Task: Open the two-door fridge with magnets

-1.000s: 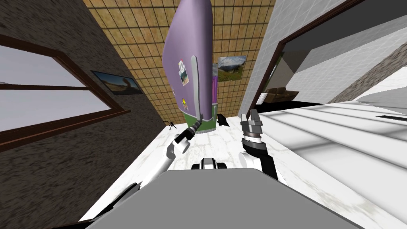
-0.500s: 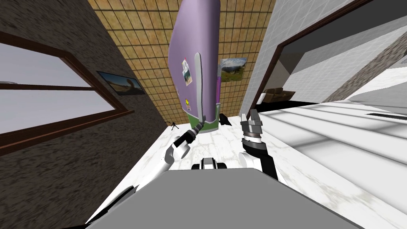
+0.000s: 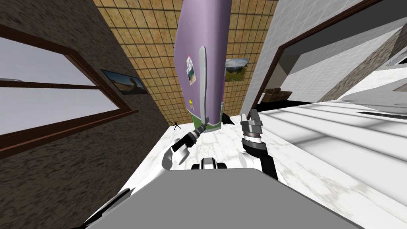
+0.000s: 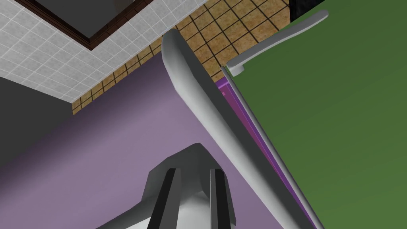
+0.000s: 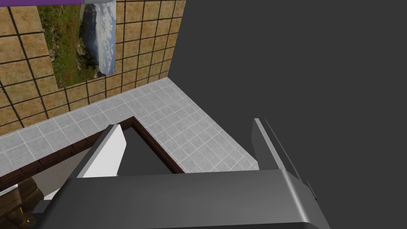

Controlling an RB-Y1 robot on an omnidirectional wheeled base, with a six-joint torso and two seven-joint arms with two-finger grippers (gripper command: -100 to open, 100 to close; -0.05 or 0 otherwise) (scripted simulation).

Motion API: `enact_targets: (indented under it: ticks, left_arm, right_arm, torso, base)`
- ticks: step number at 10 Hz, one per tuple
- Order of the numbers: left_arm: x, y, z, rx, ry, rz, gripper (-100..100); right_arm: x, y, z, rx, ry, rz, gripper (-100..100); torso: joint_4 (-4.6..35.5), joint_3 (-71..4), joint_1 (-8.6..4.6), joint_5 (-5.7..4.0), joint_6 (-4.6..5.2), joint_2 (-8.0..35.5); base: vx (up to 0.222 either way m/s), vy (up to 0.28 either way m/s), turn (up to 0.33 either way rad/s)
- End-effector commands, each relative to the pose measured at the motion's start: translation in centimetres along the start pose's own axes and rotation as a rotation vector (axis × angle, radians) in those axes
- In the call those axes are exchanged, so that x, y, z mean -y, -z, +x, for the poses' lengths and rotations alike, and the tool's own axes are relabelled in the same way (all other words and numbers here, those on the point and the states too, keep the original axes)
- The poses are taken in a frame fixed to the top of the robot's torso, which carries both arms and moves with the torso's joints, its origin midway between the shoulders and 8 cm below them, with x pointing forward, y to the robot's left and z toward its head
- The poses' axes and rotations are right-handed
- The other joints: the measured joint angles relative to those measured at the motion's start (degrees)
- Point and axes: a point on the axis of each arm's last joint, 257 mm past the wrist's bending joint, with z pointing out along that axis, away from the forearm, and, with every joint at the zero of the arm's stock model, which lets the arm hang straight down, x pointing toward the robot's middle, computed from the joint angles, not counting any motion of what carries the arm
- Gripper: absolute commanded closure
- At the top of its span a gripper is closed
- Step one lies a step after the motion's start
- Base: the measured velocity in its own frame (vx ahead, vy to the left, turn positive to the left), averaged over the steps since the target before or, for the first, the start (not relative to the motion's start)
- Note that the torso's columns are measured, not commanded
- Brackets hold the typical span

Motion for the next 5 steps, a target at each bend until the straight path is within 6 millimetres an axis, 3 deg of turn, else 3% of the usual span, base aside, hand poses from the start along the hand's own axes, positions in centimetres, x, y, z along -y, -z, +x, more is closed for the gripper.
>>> enact_targets:
  ticks: [1, 2, 5]
  left_arm:
    - [1.5, 0.6, 0.1, -0.016, 0.000, 0.011, -100]
    - [2.2, 0.9, 0.1, -0.024, 0.000, 0.016, -100]
    - [4.4, 1.9, 0.4, -0.052, -0.004, 0.032, -100]
  right_arm:
    - [0.0, 0.0, 0.0, 0.000, 0.000, 0.000, 0]
    - [0.0, 0.0, 0.0, 0.000, 0.000, 0.000, 0]
    - [0.0, 0.0, 0.0, 0.000, 0.000, 0.000, 0]
  torso:
    - [-0.39, 0.02, -0.59, -0.15, 0.20, -0.12]
    - [-0.63, 0.16, -1.00, -0.29, 0.42, 0.00]
    - [-0.62, 0.41, -0.61, -0.17, 0.48, 0.36]
  base:
    - [0.054, -0.032, 0.083]
    - [0.066, -0.068, 0.049]
    - [0.055, -0.050, 0.095]
